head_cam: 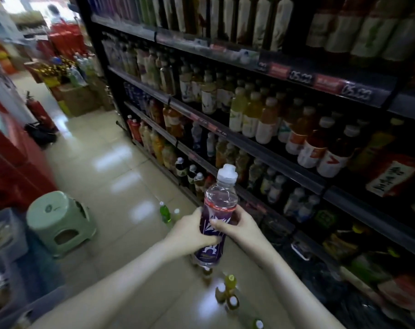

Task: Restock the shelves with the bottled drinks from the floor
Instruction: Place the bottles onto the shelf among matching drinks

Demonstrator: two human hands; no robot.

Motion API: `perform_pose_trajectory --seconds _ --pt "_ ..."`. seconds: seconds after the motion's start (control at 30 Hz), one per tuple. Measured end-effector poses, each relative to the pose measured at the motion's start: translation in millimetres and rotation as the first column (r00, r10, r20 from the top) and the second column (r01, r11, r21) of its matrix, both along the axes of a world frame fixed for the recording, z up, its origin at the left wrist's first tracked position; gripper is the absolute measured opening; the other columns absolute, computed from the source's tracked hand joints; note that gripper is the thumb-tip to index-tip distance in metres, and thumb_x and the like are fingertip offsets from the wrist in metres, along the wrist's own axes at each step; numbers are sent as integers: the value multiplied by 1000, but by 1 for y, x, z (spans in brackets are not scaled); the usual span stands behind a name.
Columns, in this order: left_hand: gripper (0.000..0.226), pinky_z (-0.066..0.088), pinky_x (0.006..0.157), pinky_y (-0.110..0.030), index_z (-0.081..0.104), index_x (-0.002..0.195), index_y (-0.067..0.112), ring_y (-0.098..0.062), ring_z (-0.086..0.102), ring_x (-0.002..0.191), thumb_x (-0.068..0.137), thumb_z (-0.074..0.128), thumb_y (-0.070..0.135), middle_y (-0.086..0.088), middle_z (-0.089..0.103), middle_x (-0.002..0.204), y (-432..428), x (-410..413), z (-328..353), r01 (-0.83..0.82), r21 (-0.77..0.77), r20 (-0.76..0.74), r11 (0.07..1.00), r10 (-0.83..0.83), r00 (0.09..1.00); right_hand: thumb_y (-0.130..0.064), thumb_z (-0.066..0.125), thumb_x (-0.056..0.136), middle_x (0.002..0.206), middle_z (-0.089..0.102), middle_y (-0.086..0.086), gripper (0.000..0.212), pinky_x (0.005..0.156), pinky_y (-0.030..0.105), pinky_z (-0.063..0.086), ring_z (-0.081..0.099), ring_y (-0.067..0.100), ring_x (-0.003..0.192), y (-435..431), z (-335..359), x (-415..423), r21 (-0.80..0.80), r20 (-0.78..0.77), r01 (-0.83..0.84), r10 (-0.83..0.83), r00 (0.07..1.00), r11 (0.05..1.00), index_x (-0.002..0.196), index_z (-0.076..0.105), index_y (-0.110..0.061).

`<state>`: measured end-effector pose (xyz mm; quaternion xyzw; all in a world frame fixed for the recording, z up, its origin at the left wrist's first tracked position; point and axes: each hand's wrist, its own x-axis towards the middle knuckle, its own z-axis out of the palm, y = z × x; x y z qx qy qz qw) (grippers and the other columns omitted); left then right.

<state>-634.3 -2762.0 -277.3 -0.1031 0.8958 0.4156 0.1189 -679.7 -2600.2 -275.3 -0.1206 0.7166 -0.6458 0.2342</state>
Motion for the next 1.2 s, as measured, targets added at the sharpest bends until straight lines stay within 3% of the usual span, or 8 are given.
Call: perform_pose_trajectory --seconds 0.1,0.27,0.5,0.67,0.8,0.93,1.07,1.2 --pt "74 53 85 -34 45 120 29 -16 64 98 55 71 54 5 66 108 -35 -28 -10 6 -47 -5 999 -6 1000 -13 82 74 113 68 -7 54 91 19 50 64 3 104 -38 -7 -22 33 -6 5 -5 1000 999 121 56 -24" --pt "53 49 77 -25 46 109 31 -13 61 92 69 77 46 9 61 98 -78 -99 -32 44 -60 25 997 -43 999 -17 84 71 105 71 -8 48 87 25 52 66 3 97 -85 -38 -88 78 -11 137 -137 991 987 112 62 -30" --pt "68 41 84 -18 38 140 27 -8 55 103 82 69 46 4 60 125 -162 -227 -72 306 -92 204 947 -283 937 2 78 75 84 71 -7 34 65 9 49 67 -5 74 -154 -89 -190 36 93 340 -342 935 940 93 62 -22" --pt "41 41 87 -17 50 132 24 -10 56 107 93 58 34 3 59 123 -217 -305 -128 237 -51 228 970 -220 949 1 78 75 99 70 1 43 70 14 53 68 -2 80 -192 -138 -257 68 150 460 -465 873 885 107 57 -18" --pt "21 41 82 -17 55 116 22 -9 56 99 95 54 22 6 59 105 -248 -365 -189 128 -31 132 991 -123 984 2 79 73 103 67 -2 54 84 19 52 65 -5 86 -222 -178 -302 118 78 551 -560 824 826 119 55 -13" --pt "34 41 79 -20 49 128 21 -14 59 105 94 54 20 4 61 119 -265 -428 -247 90 -2 17 996 -90 996 -4 83 69 110 65 -1 64 78 7 45 60 -4 93 -255 -220 -338 168 5 676 -686 728 718 125 53 -12" --pt "47 44 90 -24 36 141 24 -16 55 117 96 51 21 0 52 133 -273 -477 -291 167 77 -106 983 -159 982 -11 86 68 115 64 2 70 97 31 45 61 14 105 -286 -257 -370 162 -7 807 -817 576 568 128 51 -13" --pt "54 41 87 -17 30 145 24 -14 50 122 96 53 21 0 44 141 -273 -509 -326 209 107 -255 972 -176 951 -11 85 69 115 60 -6 77 103 35 43 58 8 103 -315 -285 -400 91 -39 899 -901 433 428 136 46 -18"
